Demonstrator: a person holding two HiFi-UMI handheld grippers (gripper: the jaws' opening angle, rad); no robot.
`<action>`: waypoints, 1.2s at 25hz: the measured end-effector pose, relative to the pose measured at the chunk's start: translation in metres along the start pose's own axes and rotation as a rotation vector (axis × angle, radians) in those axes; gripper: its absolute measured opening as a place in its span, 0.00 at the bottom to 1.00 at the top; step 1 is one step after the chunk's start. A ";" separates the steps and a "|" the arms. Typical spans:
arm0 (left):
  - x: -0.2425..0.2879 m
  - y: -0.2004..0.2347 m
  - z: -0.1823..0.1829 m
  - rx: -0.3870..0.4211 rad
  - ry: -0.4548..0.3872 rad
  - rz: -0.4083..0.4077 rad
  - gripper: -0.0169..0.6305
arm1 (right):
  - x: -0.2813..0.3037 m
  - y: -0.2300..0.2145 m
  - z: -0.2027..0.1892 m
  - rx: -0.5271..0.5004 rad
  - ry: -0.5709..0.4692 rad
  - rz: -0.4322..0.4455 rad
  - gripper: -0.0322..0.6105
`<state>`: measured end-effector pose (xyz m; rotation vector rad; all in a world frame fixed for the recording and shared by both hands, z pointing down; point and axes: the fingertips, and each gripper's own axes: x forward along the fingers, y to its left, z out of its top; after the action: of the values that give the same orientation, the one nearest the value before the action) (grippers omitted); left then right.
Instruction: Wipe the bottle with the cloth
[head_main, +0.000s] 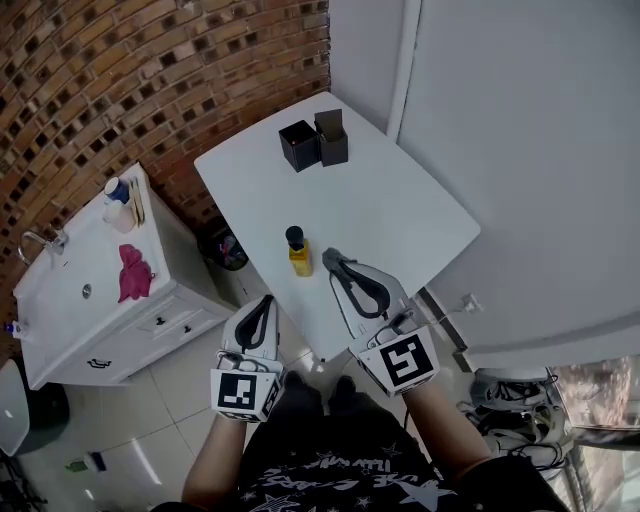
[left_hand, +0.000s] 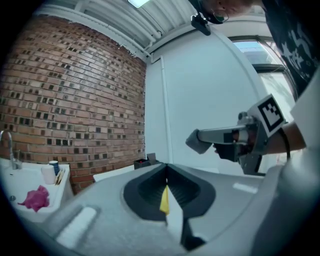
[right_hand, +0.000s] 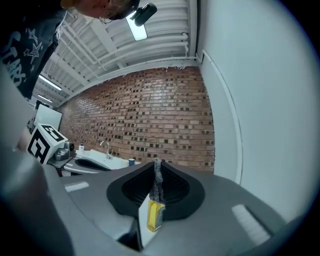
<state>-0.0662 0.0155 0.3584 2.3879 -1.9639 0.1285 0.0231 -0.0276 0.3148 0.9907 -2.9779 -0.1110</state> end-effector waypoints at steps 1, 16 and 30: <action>0.004 0.004 -0.001 0.003 0.000 0.004 0.03 | 0.008 0.002 -0.003 -0.015 0.026 0.026 0.11; 0.056 0.066 -0.005 -0.008 -0.005 -0.086 0.03 | 0.114 0.002 -0.043 -0.076 0.313 0.129 0.11; 0.076 0.083 -0.021 -0.025 0.005 -0.158 0.03 | 0.116 0.006 -0.048 -0.085 0.376 0.111 0.11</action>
<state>-0.1337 -0.0727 0.3848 2.5116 -1.7542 0.1033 -0.0721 -0.0959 0.3605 0.7390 -2.6520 -0.0446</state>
